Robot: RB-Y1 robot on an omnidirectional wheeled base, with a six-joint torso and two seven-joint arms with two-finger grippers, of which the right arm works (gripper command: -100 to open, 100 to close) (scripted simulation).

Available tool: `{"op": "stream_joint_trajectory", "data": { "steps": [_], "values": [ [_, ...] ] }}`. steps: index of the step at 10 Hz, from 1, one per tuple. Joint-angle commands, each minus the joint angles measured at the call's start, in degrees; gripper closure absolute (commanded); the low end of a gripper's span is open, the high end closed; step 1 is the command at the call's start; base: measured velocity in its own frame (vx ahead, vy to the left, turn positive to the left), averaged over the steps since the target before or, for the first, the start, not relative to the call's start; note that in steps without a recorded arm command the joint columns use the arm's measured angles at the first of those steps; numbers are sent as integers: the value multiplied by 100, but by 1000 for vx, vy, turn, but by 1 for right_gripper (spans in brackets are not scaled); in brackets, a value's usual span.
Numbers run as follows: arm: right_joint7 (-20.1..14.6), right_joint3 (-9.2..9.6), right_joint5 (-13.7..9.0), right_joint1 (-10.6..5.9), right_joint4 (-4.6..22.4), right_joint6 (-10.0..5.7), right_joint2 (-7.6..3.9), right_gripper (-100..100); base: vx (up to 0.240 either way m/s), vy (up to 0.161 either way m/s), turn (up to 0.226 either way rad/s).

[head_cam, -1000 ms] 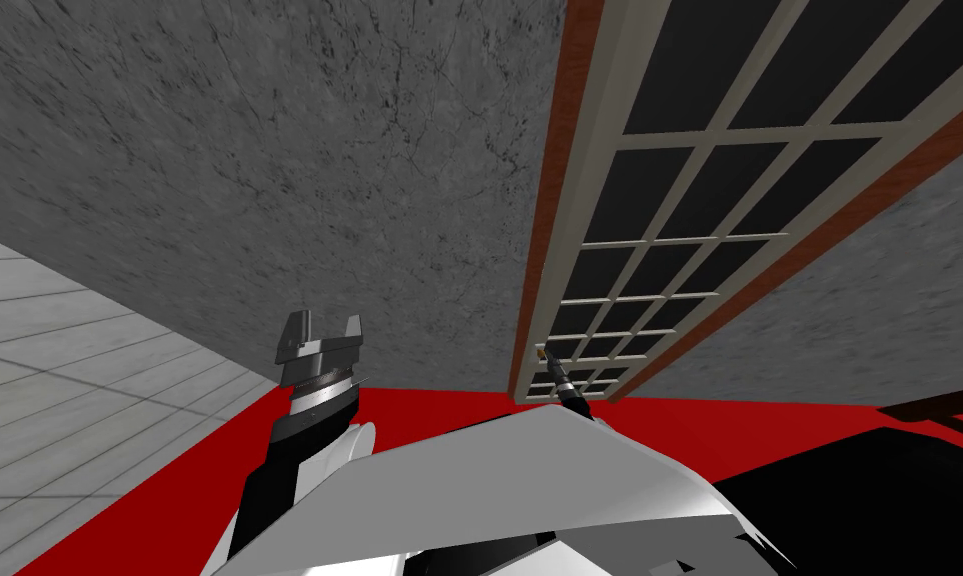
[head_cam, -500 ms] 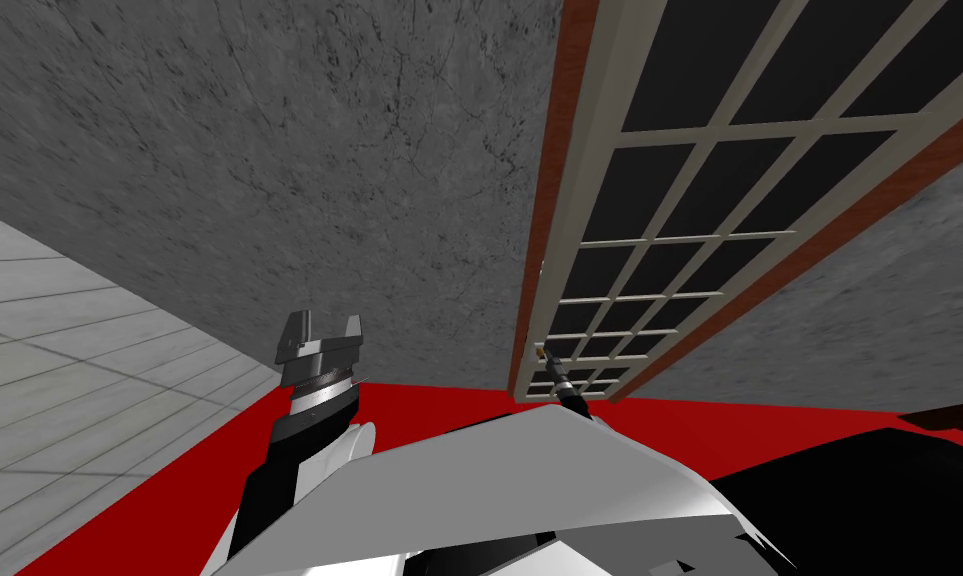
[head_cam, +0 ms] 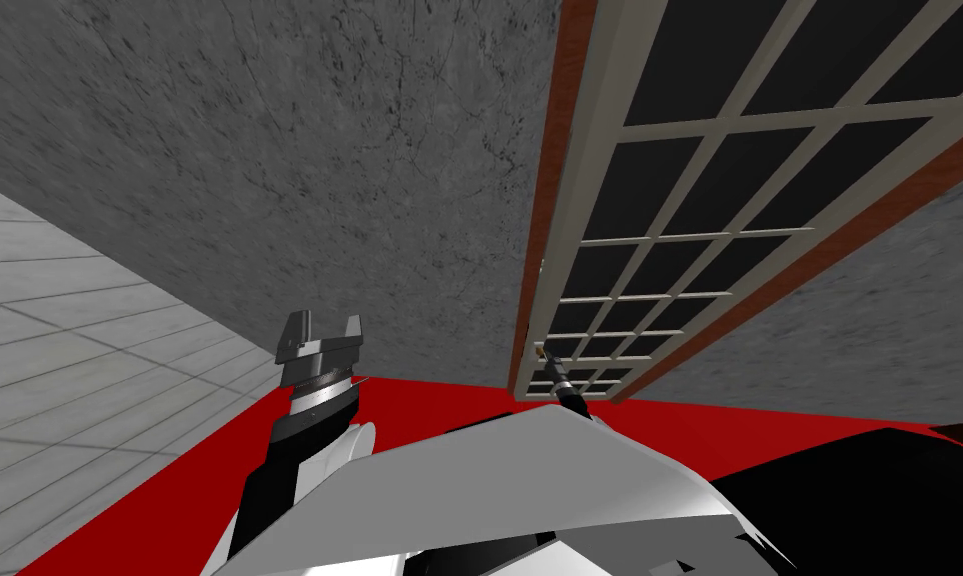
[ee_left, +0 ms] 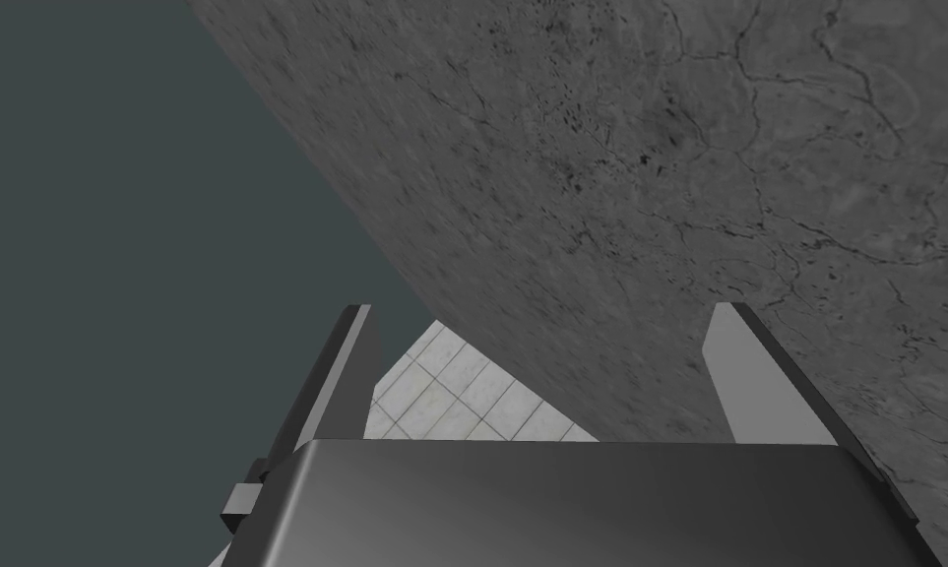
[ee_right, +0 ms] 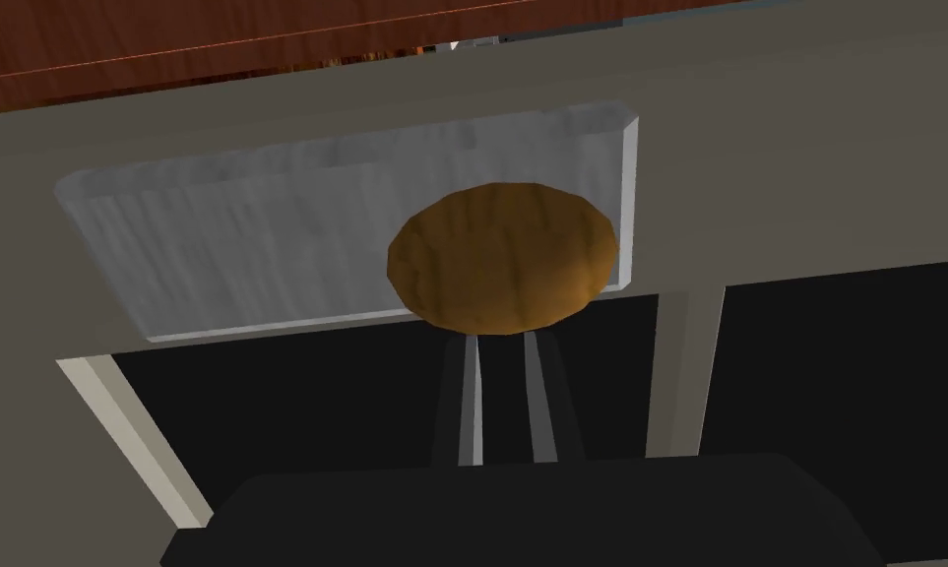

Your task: Pull the door open

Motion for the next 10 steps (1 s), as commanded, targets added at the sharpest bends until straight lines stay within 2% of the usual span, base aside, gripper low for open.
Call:
{"op": "stream_joint_trajectory", "data": {
  "steps": [1, 4, 5, 9, 10],
  "values": [
    [-286, 114, -56, -101, 3, -28, 81, 100, -35, -1, 48],
    [-746, 197, -212, -148, 12, 14, 81, 100, -40, -20, 51],
    [-860, 143, -284, -195, 260, -24, 34, -100, -50, -29, 15],
    [-1474, 238, -504, -247, 207, 59, 91, -100, -62, -5, 28],
    [-1523, 238, -504, -247, 207, 59, 91, -100, -47, 11, 6]
  ]
}}
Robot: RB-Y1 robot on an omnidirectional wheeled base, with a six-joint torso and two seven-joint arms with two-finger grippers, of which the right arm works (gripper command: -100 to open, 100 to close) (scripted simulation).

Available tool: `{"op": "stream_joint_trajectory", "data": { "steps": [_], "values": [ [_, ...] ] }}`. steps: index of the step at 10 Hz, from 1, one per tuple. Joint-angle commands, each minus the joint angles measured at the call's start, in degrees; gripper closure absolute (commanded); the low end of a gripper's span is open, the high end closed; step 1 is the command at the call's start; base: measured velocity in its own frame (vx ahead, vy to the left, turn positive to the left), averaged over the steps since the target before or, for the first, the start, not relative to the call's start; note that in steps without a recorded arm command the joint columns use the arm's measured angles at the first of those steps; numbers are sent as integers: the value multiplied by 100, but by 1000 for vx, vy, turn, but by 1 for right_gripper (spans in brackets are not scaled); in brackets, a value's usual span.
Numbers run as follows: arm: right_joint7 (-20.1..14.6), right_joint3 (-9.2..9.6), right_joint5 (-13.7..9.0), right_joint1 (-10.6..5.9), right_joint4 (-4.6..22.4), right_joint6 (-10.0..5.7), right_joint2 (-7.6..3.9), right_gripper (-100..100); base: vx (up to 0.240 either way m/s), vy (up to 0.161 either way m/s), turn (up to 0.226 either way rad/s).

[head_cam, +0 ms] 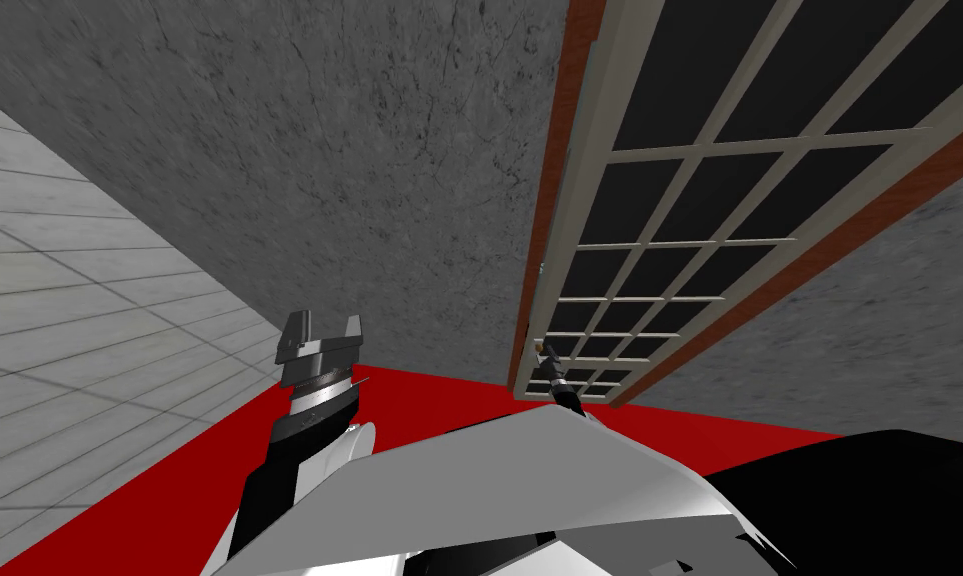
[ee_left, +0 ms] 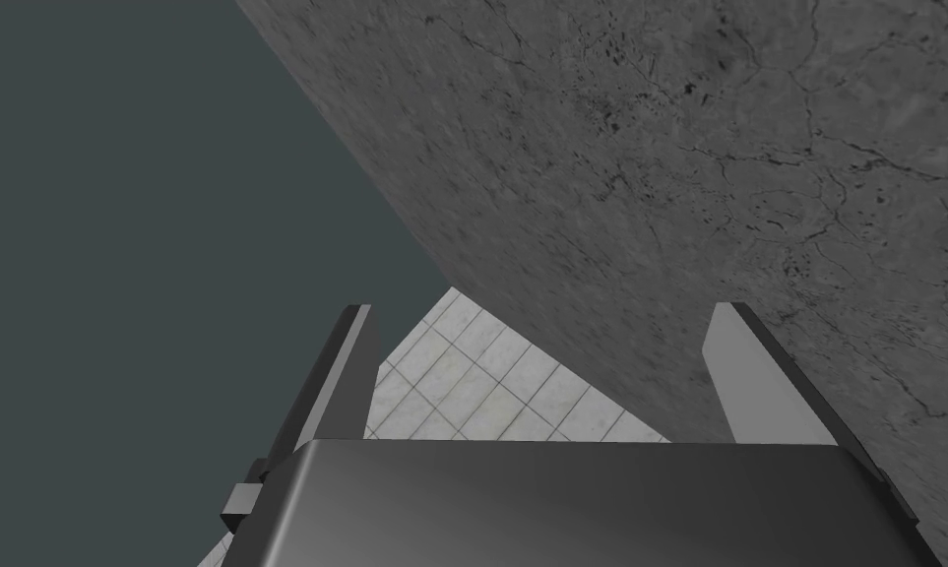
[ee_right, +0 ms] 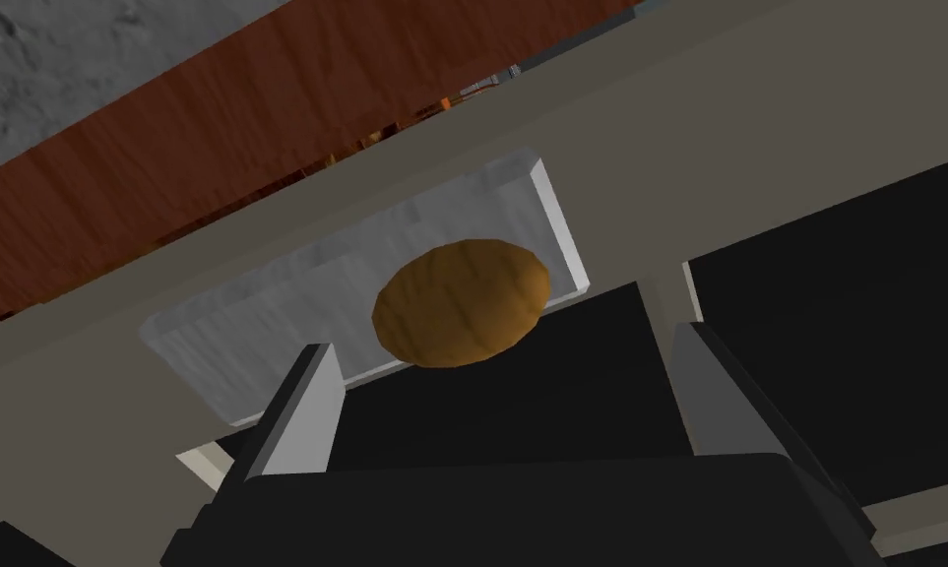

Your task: Pull the door open

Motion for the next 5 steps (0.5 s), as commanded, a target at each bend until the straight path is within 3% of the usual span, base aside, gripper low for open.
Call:
{"op": "stream_joint_trajectory", "data": {
  "steps": [1, 5],
  "values": [
    [-266, 37, -82, -25, -8, 23, 20, -100, -44, 1, 15],
    [-870, 145, -335, -85, -68, 118, 85, -100, -60, -12, 29]
  ]
}}
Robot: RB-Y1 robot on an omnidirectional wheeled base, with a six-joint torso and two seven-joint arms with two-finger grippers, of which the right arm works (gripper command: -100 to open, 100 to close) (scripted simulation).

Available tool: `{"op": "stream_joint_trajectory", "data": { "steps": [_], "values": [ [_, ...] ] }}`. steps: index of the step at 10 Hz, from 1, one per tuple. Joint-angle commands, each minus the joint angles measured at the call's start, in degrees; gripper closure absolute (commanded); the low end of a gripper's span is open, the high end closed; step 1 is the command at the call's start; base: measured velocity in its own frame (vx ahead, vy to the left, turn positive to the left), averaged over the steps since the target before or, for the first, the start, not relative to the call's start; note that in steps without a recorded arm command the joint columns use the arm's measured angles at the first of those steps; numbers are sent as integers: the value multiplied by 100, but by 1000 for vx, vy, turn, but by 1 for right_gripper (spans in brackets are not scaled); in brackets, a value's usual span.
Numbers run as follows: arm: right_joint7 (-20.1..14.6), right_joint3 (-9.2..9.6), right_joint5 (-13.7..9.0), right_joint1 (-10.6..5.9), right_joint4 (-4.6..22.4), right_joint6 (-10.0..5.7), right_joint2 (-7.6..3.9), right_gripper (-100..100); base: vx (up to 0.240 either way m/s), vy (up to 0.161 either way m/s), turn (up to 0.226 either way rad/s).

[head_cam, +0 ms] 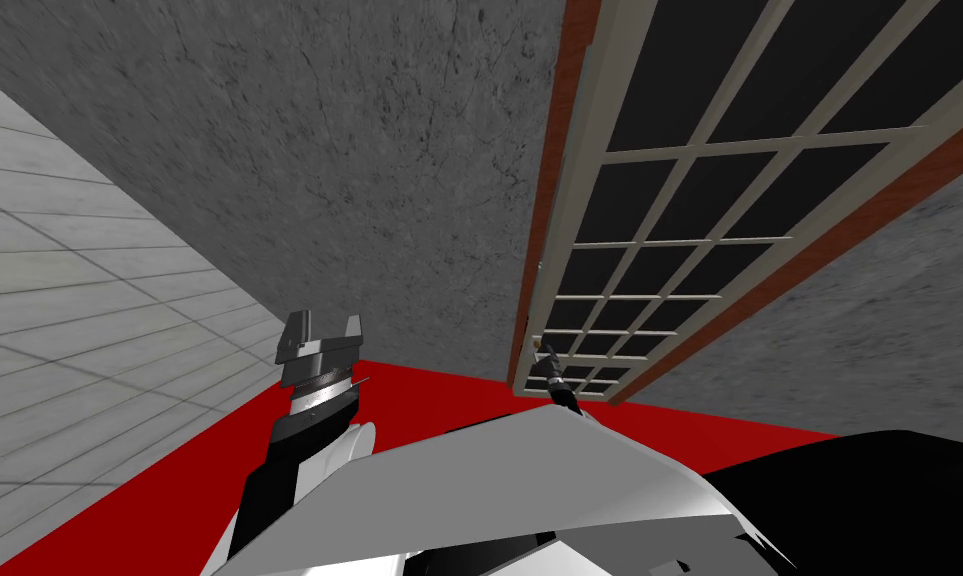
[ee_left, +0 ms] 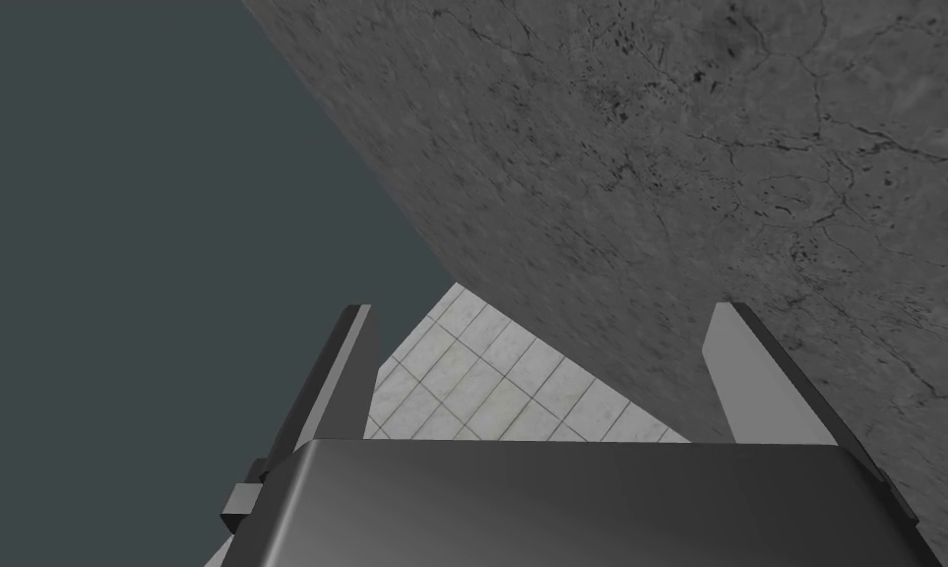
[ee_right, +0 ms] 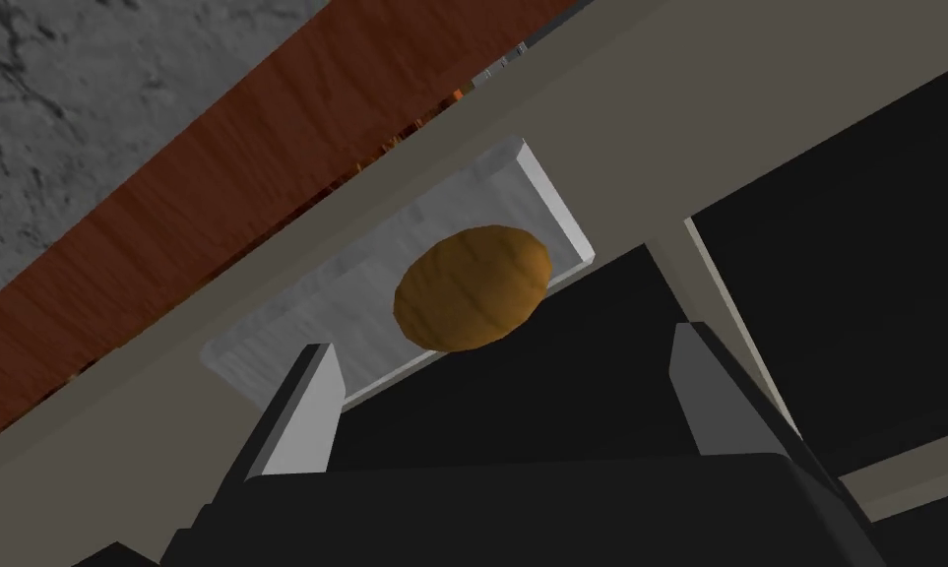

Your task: Pull the door open

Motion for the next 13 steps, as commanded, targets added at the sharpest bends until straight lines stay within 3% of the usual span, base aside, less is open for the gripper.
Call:
{"op": "stream_joint_trajectory", "data": {
  "steps": [1, 13],
  "values": [
    [-208, 22, -55, -20, -12, 33, 11, -100, -59, -8, 10],
    [-2023, 354, -826, -204, -197, 323, 209, -100, -61, -12, 25]
  ]
}}
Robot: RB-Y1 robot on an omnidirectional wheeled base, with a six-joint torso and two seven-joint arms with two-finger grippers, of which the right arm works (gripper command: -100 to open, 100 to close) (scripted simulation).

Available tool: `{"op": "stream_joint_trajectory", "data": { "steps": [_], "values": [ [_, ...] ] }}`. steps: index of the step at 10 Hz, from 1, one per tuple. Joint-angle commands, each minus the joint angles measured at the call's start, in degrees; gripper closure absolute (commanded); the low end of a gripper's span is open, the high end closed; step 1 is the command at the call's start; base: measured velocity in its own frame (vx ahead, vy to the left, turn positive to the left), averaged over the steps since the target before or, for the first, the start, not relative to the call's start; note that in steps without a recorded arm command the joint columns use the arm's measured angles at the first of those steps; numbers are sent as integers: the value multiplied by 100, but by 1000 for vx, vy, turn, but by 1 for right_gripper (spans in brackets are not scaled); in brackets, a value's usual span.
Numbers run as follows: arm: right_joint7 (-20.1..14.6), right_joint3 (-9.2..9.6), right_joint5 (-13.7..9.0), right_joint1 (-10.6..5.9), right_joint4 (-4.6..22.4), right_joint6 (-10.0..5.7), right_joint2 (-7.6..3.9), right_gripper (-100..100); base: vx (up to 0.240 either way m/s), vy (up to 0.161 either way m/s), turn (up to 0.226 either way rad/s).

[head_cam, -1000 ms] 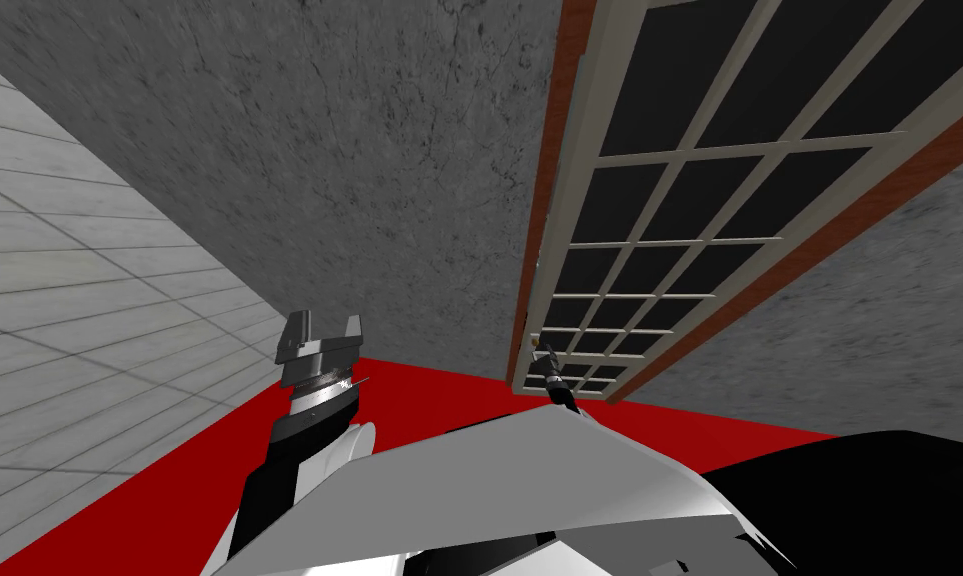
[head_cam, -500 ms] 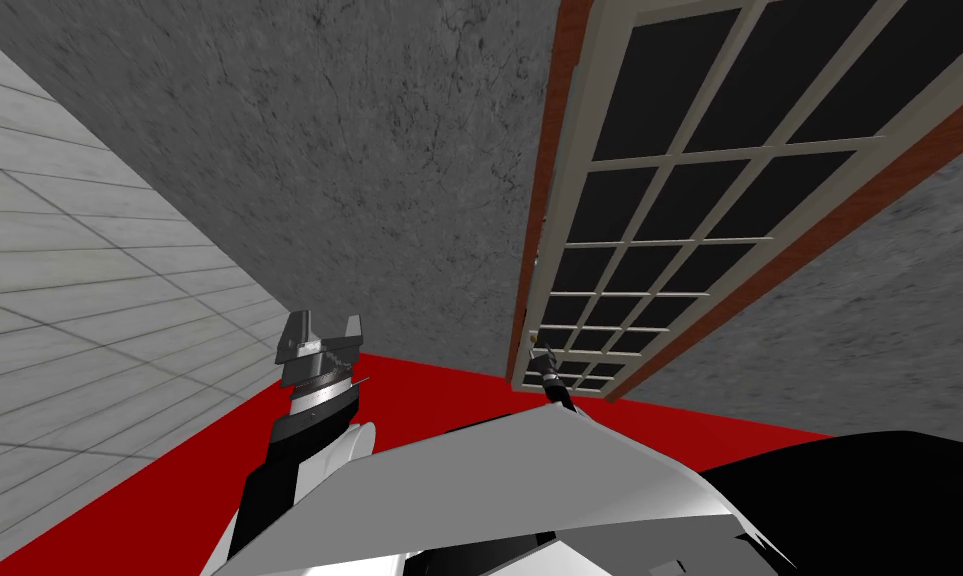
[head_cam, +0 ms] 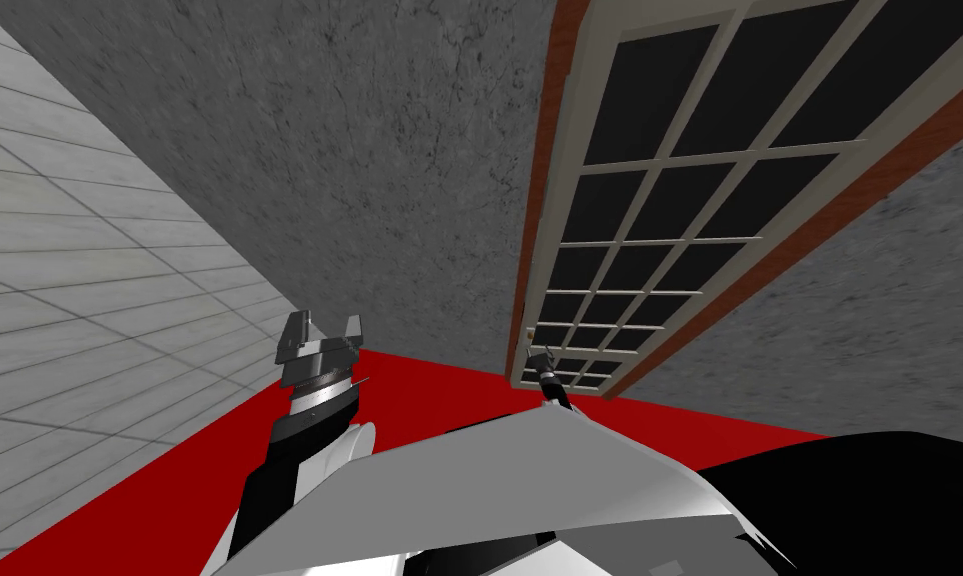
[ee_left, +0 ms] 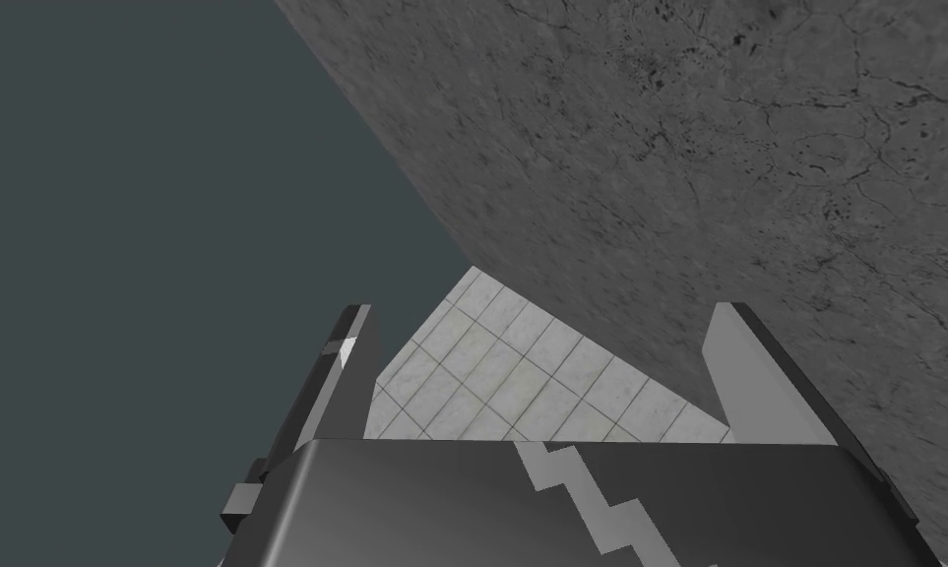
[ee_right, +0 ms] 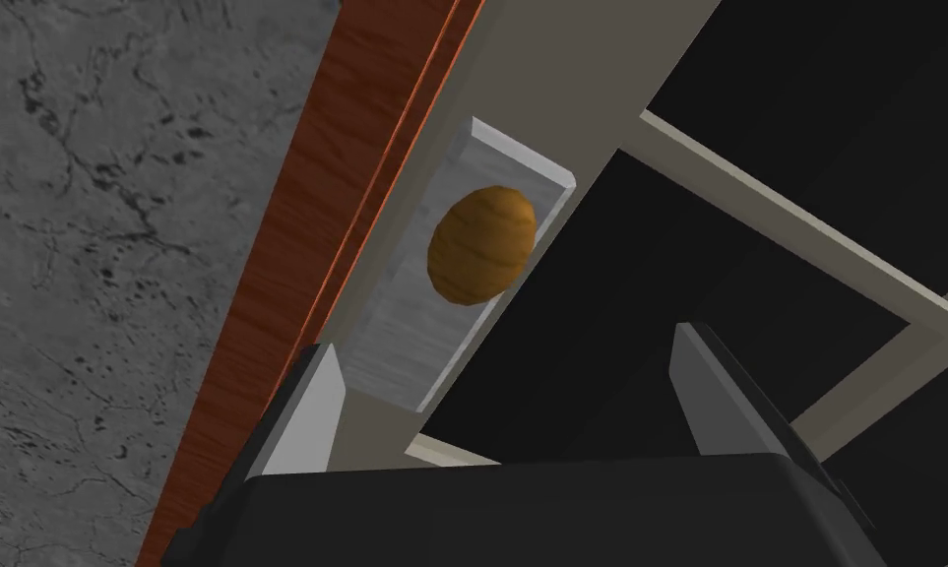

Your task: Pull the door open

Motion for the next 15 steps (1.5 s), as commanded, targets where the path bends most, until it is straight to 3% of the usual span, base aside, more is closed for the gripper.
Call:
{"op": "stream_joint_trajectory", "data": {
  "steps": [1, 8, 15],
  "values": [
    [-213, 25, -59, 1, -38, 35, 15, -100, -57, -13, 13],
    [-1281, 214, -498, -104, -143, 199, 128, -100, -60, -12, 22],
    [-2244, 339, -788, -173, -212, 308, 203, -100, -50, -13, 18]
  ]
}}
